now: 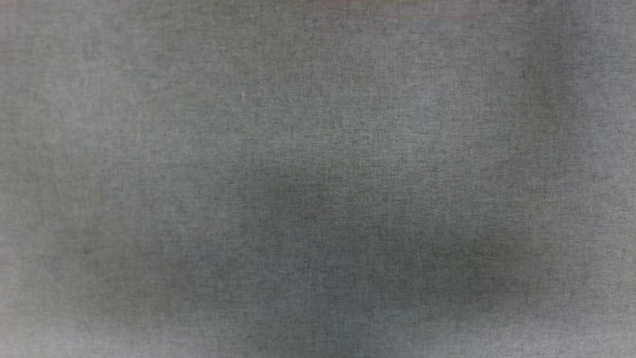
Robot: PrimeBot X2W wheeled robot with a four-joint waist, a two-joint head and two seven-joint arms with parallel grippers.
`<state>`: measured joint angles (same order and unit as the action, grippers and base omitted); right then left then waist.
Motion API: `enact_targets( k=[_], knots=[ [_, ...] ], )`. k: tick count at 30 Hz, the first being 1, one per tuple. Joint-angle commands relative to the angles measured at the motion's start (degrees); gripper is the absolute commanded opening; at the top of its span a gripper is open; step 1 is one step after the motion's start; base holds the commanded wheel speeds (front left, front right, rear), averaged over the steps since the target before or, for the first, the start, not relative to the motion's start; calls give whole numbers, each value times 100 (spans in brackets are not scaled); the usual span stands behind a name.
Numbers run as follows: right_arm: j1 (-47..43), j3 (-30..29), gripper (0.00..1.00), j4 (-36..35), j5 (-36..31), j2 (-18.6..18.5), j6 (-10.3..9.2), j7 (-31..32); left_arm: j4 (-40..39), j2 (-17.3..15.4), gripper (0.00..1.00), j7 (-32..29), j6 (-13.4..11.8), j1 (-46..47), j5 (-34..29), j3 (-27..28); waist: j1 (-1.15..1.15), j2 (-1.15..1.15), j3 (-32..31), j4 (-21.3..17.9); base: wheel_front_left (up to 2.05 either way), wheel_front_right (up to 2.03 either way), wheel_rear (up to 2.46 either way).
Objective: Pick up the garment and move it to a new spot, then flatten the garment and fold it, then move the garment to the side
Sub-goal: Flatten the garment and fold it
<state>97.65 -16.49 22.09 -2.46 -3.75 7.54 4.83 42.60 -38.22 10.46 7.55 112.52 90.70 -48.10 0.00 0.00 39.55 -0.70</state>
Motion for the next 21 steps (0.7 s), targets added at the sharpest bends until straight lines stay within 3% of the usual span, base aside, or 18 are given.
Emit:
enact_targets(
  k=[1, 6, 12, 17, 21],
  knots=[
    [163, -76, 0, 175, -142, 36, -9, -106, 28, -11, 0, 49, -12, 51, 1, 58, 0, 0, -41, -3, 0, 0, 0],
    [475, -24, 0, 674, -258, 61, -8, -371, -217, 4, 0, -31, -11, -92, 54, 62, 0, 0, -175, 15, 0, 0, 0],
    [-433, 378, 0, 913, 27, 26, -8, -284, -843, -305, 0, -123, -11, -1273, 277, -49, 0, 0, -295, 25, 0, 0, 0],
    [-1887, 908, 0, 301, 650, -115, -8, 165, -1931, -768, 0, 130, -11, -2875, 642, 78, 0, 0, -380, 53, 0, 0, 0],
    [-3301, 1358, 0, -761, 1122, -256, -5, 736, -2849, -1166, 0, 292, -11, -4247, 719, 112, 0, 0, -477, 91, 0, 0, 0]
  ],
)
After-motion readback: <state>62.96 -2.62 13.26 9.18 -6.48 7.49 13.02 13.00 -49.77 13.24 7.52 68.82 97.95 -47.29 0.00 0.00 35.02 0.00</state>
